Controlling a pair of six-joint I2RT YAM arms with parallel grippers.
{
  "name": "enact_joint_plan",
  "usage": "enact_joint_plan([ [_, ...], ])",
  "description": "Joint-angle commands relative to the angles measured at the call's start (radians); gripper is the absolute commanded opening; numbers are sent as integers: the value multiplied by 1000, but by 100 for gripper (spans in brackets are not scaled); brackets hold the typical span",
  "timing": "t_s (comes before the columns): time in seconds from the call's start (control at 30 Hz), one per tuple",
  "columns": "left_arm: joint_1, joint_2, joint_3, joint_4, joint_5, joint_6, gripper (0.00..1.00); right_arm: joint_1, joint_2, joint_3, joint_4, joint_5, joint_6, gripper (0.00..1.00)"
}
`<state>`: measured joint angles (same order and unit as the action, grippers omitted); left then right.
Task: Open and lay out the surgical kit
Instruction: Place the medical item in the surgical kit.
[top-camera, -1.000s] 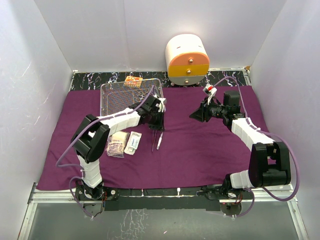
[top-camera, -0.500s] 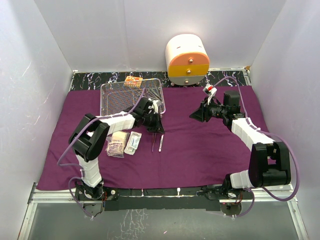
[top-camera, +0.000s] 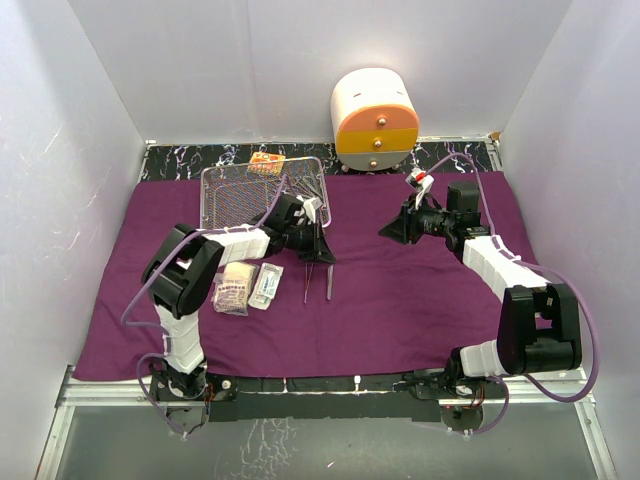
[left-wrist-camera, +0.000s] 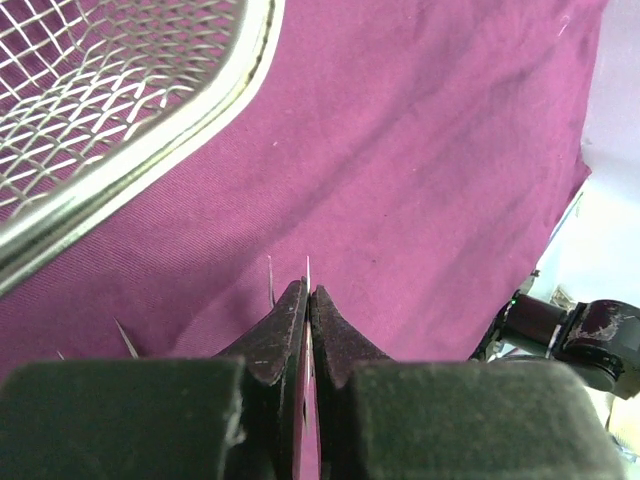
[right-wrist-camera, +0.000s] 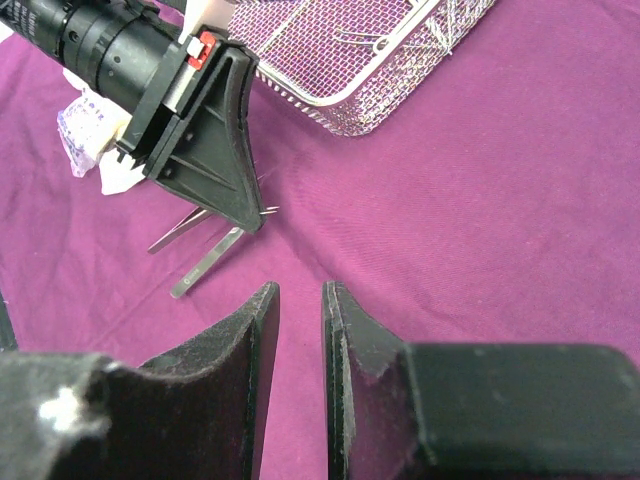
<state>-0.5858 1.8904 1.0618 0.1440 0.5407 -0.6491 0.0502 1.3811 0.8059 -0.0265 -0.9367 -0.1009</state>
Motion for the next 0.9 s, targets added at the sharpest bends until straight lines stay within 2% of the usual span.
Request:
enact_joint_plan([
  [0.0, 6, 16, -7, 23, 17, 33, 0, -3, -13, 9, 36, -3, -12, 22],
  [0.17, 12, 26, -11, 19, 10, 70, 0, -3, -7, 10, 36, -7, -10, 22],
  [0.43, 28, 8, -25, 4, -5, 110, 9, -3, -9, 10, 36, -9, -11, 22],
  [0.87, 35, -79, -32, -38, -54, 189, 17, -3, -14, 10, 36, -7, -13, 22],
])
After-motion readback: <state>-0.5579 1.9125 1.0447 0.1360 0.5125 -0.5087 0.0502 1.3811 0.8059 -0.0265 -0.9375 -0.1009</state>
